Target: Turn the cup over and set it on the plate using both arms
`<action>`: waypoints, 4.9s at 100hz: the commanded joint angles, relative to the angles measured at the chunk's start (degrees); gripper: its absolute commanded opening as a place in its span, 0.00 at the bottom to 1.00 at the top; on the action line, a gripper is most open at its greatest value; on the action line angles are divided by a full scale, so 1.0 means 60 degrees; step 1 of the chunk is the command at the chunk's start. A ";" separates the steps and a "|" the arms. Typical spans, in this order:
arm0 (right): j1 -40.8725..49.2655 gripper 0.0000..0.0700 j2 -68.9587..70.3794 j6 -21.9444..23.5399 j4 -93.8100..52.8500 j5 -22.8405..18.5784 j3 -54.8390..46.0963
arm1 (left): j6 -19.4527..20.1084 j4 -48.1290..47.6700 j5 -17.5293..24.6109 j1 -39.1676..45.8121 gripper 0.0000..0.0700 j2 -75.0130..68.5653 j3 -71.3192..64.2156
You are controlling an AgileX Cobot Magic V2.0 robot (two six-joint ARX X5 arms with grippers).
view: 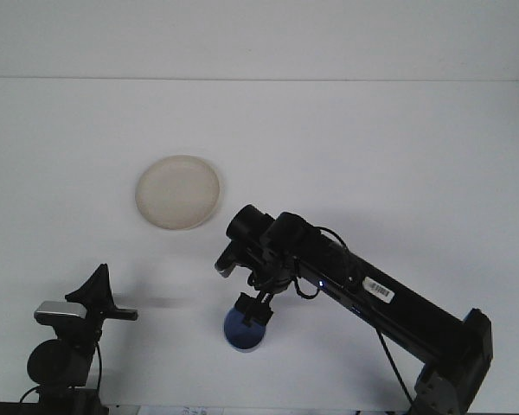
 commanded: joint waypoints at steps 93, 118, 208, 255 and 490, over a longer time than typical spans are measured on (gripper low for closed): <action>-0.7246 0.67 -0.9919 0.1016 0.6393 0.2269 -0.6794 | -0.0025 0.0091 0.0066 -0.0018 0.02 -0.0011 -0.0168; -0.7479 0.00 -1.1759 0.1188 0.6859 0.2524 -0.7945 | -0.0029 0.0102 0.0066 -0.0018 0.02 -0.0011 -0.0168; -0.7479 0.00 -1.1650 0.1260 0.6896 0.2514 -0.7945 | -0.0168 -0.7807 0.1563 -0.0018 0.02 0.6535 1.0557; -0.7479 0.00 -1.1650 0.1260 0.6892 0.2510 -0.7945 | -0.0860 -0.9508 0.2353 -0.0576 0.59 0.9602 1.2120; -0.7479 0.00 -1.1606 0.1257 0.6805 0.2514 -0.7941 | 0.0259 -0.8958 -0.0525 -0.1555 0.01 1.7511 1.6334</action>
